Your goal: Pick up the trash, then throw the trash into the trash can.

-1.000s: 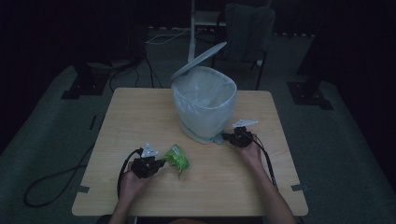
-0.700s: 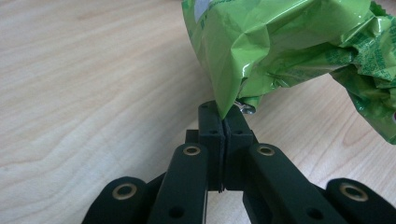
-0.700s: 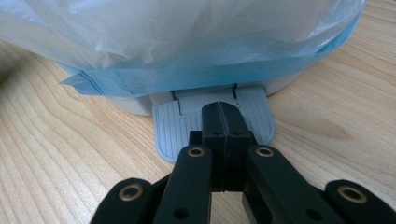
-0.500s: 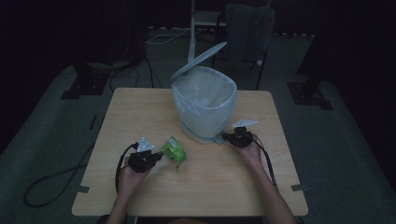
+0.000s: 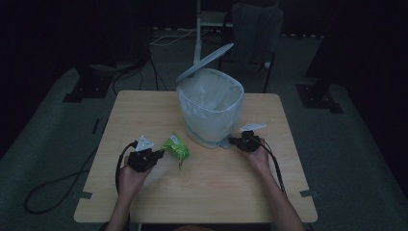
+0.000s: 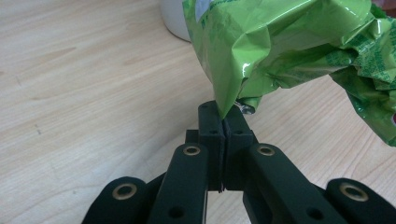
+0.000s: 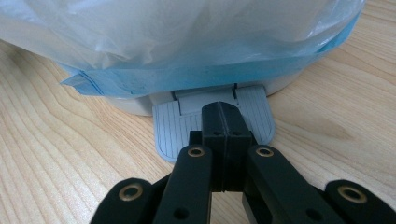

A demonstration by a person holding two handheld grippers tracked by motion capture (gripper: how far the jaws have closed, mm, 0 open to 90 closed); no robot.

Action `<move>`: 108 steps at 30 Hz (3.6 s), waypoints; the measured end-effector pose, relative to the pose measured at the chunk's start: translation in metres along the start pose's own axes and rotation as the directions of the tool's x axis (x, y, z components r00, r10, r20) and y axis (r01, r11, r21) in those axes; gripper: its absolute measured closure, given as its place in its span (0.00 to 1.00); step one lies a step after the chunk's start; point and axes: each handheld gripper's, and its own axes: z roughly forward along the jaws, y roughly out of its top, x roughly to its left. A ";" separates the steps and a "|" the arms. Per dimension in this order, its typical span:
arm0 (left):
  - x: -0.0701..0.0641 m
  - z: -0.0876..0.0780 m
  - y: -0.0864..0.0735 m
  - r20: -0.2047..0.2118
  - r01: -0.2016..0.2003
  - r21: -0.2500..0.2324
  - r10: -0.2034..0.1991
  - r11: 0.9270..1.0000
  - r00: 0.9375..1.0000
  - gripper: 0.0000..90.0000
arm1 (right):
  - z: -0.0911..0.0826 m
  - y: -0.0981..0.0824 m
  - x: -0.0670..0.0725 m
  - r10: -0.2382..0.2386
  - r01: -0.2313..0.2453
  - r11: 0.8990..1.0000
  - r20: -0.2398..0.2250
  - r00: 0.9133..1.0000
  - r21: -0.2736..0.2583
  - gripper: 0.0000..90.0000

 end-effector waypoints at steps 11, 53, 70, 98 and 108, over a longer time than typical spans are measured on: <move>0.003 -0.004 0.010 -0.006 -0.006 -0.023 0.006 1.000 1.000 0.99 | 0.000 -0.001 0.000 0.003 -0.003 1.000 -0.001 1.000 -0.003 1.00; 0.009 -0.028 0.040 -0.009 -0.018 -0.114 0.017 0.993 1.000 0.99 | -0.002 0.000 -0.002 0.009 -0.009 1.000 -0.005 1.000 0.011 1.00; 0.008 -0.042 0.063 -0.028 -0.063 -0.134 0.059 0.989 0.998 0.99 | -0.002 0.001 -0.002 0.013 -0.013 1.000 -0.003 1.000 0.019 1.00; 0.010 -0.075 0.101 -0.040 -0.116 -0.180 0.111 0.977 0.993 0.99 | -0.001 0.002 -0.001 0.015 -0.015 1.000 -0.001 1.000 0.027 1.00; 0.008 -0.079 0.118 -0.018 -0.127 -0.207 0.126 0.970 0.992 0.99 | -0.001 0.002 -0.002 0.016 -0.016 0.999 -0.002 1.000 0.028 1.00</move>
